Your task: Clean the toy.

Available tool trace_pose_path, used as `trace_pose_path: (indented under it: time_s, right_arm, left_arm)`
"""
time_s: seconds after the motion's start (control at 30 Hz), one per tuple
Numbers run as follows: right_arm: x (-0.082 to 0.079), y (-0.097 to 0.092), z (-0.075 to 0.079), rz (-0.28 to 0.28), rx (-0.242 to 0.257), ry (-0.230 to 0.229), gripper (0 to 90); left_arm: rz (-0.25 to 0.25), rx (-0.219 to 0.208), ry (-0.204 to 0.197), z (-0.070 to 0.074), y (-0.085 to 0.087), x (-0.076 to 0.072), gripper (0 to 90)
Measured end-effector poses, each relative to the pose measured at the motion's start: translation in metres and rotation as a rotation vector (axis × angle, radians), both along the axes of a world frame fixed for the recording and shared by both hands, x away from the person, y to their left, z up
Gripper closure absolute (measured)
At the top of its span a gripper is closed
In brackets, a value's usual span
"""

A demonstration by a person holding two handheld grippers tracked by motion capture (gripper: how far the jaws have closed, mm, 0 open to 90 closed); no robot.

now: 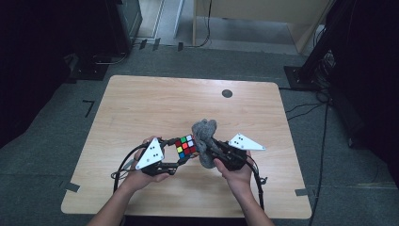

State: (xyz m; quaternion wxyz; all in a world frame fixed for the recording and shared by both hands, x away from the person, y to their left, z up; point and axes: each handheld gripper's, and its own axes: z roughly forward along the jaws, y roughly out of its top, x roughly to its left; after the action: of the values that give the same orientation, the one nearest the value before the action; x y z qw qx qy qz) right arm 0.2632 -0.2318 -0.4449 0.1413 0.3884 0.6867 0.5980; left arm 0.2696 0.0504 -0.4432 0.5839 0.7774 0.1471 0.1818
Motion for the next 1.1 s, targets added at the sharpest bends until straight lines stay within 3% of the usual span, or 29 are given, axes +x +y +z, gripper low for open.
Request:
trace_pose_path:
  time_s: [0.07,0.13,0.33,0.4,0.5,0.67,0.8,0.93,1.03,1.1]
  right_arm:
    - [0.003,-0.002,-0.005,-0.026,-0.035,0.020,71.8]
    - [0.003,-0.005,-0.006,-0.041,-0.027,0.032,71.8]
    - [-0.010,-0.001,0.020,-0.004,0.033,-0.063,71.5]
    - [-0.014,0.004,0.023,0.021,0.029,-0.079,71.5]
    - [-0.011,0.006,0.016,0.024,0.030,-0.060,71.3]
    - [-0.001,-0.002,-0.002,-0.021,-0.020,0.016,71.5]
    - [-0.003,-0.006,0.007,-0.030,0.022,-0.004,71.5]
    - [-0.009,0.000,0.016,0.008,0.045,-0.043,71.5]
    - [-0.009,0.003,0.013,0.014,0.038,-0.033,71.4]
    - [-0.006,0.000,0.008,0.007,0.037,-0.007,71.4]
  left_arm:
    - [0.005,-0.025,0.007,0.002,0.004,0.002,34.1]
    - [0.013,-0.021,0.002,0.003,0.006,0.002,34.1]
    - [0.002,0.040,-0.018,-0.002,-0.004,-0.001,34.1]
    - [-0.012,0.035,-0.019,-0.002,-0.006,-0.003,34.1]
    - [-0.013,0.017,-0.009,-0.001,-0.003,-0.002,34.1]
    - [0.002,-0.075,0.025,0.005,0.010,0.004,34.0]
    - [0.005,-0.104,0.042,0.004,0.013,0.006,34.1]
    - [-0.016,-0.102,0.046,0.003,0.008,0.004,34.0]
    - [-0.010,-0.092,0.036,0.004,0.009,0.003,34.1]
    - [-0.007,-0.139,0.048,0.007,0.014,0.004,34.0]
